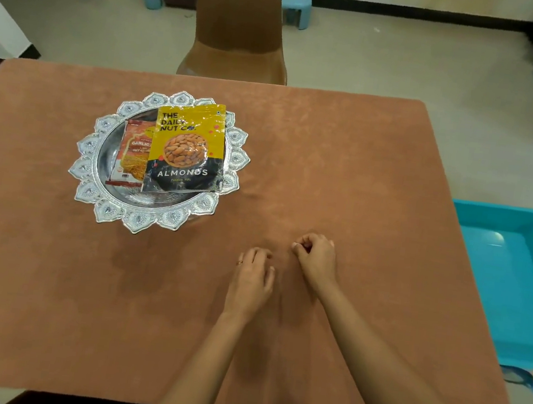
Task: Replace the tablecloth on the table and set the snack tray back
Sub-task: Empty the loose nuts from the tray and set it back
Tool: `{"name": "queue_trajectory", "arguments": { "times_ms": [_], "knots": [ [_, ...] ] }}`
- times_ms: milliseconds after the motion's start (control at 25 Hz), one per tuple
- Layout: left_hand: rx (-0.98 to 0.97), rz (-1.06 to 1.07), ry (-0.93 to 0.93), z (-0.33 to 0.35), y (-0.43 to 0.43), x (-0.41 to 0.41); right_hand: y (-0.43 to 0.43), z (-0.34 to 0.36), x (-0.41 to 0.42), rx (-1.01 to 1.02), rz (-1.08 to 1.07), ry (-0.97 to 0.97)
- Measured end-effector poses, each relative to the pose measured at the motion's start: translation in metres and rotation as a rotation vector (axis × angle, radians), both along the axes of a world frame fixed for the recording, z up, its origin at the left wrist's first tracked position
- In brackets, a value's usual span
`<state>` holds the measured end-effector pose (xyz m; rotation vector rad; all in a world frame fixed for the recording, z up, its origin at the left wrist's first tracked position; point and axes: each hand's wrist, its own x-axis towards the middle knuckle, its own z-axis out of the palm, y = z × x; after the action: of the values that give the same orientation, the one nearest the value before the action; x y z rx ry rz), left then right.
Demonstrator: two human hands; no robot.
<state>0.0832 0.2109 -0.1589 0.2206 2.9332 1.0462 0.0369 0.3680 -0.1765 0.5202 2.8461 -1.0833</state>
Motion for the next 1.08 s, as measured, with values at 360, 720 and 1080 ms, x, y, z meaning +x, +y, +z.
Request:
{"name": "queue_trajectory", "arguments": {
  "times_ms": [360,720,1080],
  "knots": [
    [0.031,-0.198,0.005,0.007,0.069,0.033,0.051,0.037,0.103,-0.523,-0.343,0.175],
    [-0.034,-0.761,0.021,-0.006,0.225,0.172,0.189,0.009,0.327,-0.414,-0.932,0.219],
    [-0.068,-1.087,-0.186,-0.073,0.343,0.383,0.289,-0.088,0.591,-0.373,-1.532,0.044]
  ]
}}
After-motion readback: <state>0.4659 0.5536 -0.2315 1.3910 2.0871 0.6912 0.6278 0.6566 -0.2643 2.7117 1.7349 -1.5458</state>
